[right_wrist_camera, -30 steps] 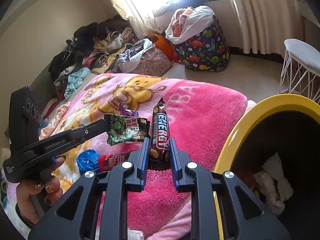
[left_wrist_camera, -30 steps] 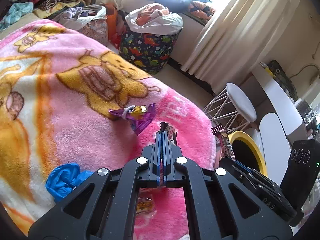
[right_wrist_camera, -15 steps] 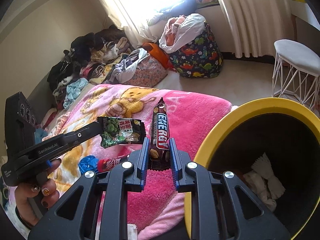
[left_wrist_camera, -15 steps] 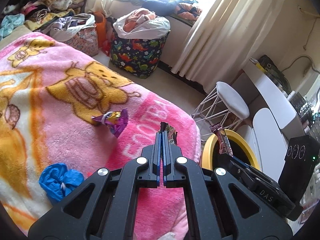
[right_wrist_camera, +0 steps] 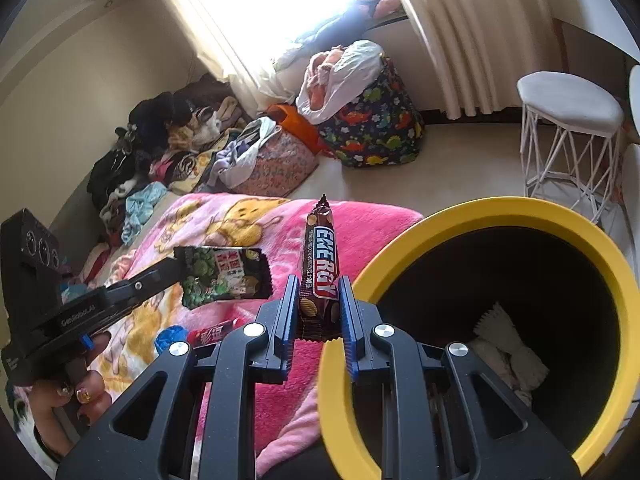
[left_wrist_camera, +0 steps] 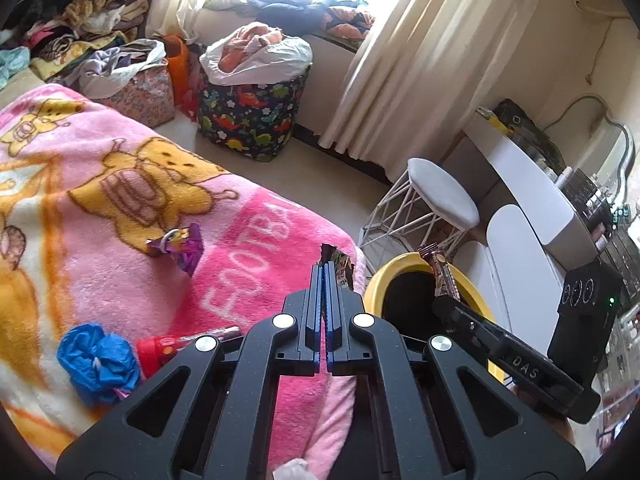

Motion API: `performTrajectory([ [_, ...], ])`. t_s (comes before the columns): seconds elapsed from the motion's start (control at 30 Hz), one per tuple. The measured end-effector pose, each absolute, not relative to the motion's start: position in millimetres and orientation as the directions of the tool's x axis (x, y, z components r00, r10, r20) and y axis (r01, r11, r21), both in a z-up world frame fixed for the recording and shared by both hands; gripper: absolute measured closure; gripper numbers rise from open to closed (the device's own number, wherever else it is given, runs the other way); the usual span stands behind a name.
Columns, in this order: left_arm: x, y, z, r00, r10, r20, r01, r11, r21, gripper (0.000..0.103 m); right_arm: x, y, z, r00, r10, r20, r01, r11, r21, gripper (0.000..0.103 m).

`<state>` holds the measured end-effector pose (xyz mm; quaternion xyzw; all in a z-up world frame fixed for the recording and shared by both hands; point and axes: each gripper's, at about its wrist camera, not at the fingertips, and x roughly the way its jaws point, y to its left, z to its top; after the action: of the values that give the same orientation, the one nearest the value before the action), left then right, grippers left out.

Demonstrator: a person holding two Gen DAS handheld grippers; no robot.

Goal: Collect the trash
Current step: 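Carry the green packet and ENERGY bar over the bin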

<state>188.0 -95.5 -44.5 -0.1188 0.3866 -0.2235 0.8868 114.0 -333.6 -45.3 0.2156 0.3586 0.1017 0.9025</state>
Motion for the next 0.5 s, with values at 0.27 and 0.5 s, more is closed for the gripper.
performTrajectory([
  [0.27, 180.2, -111.3, -36.9, 0.595, -0.507, -0.624, 0.339, 0.862, -0.377, 0.103, 105.7, -354.3, -42.3, 0.740, 0.313, -0.596, 0.011, 0.879, 0.476, 0.084],
  [0.5, 175.6, -123.4, -34.4, 0.588, -0.517, -0.622, 0.365, 0.856, -0.366, 0.103, 96.8, -373.4, -43.0, 0.752, 0.287, -0.593, 0.049, 0.873, 0.485, 0.084],
])
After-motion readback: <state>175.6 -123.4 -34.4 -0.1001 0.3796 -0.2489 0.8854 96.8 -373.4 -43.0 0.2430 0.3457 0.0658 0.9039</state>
